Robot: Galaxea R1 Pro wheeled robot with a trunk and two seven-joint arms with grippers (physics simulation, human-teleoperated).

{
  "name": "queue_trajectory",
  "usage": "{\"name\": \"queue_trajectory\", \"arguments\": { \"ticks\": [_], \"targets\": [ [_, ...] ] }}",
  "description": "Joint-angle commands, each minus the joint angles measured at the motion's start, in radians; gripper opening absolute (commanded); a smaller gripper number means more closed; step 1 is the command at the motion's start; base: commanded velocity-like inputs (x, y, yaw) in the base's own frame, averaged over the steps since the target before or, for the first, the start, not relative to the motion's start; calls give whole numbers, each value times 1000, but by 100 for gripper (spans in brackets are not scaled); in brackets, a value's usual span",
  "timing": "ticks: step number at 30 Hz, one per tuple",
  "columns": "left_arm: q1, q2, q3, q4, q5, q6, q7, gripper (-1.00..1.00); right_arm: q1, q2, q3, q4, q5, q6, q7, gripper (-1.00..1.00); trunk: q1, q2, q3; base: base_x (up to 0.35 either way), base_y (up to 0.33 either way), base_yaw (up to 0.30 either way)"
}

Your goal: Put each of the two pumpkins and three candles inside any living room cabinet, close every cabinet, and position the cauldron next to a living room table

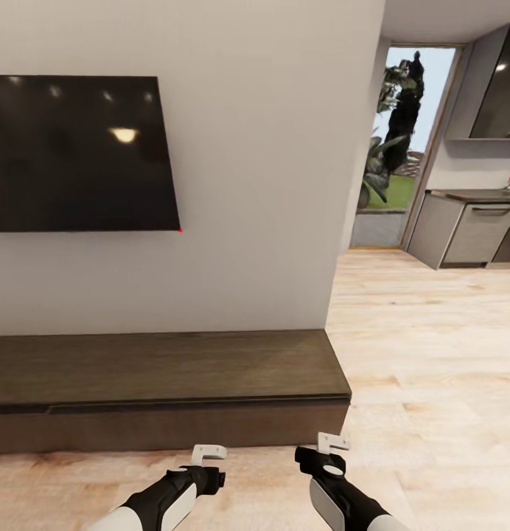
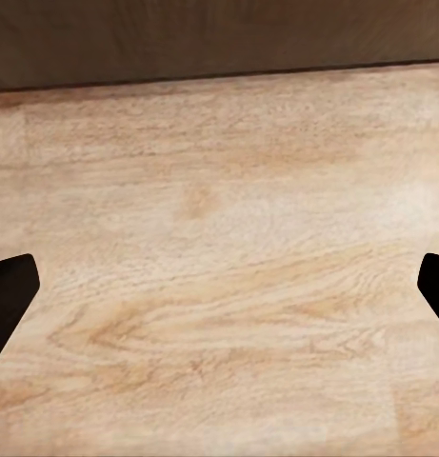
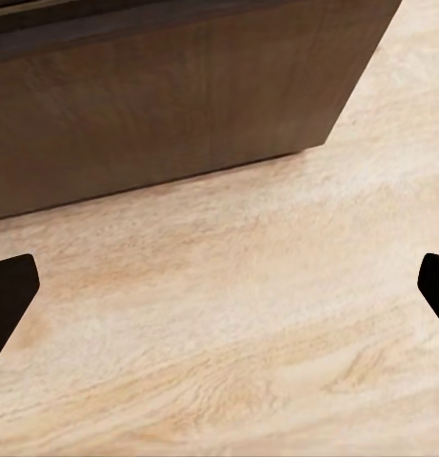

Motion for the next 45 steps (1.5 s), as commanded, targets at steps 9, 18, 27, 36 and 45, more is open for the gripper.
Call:
{"name": "queue_trajectory", "arguments": {
  "ticks": [9, 18, 27, 36, 45],
  "targets": [
    [0, 0, -8, -2, 10, 4, 8, 100, -1, -1, 9, -1, -8, 0, -7, 100, -35, 63, 12, -188, 0, -2],
    [0, 1, -9, -2, 10, 4, 9, 100, -1, -1, 10, -1, -8, 0, -7, 100, -69, 126, 26, -317, 0, 0],
    [0, 0, -8, -2, 10, 4, 9, 100, -1, -1, 12, 0, -7, -8, -7, 100, -104, 189, 43, -264, 0, 0],
    [-1, 0, -9, 0, 9, 4, 11, 100, 0, -2, 12, 2, -6, -12, -7, 100, -138, 252, 71, -73, 0, 0],
    [-1, 4, -8, 9, 7, 2, 10, 100, 1, -41, 11, 62, -3, -13, -8, 100, -173, 315, 99, -5, 0, 0]
  ]
}}
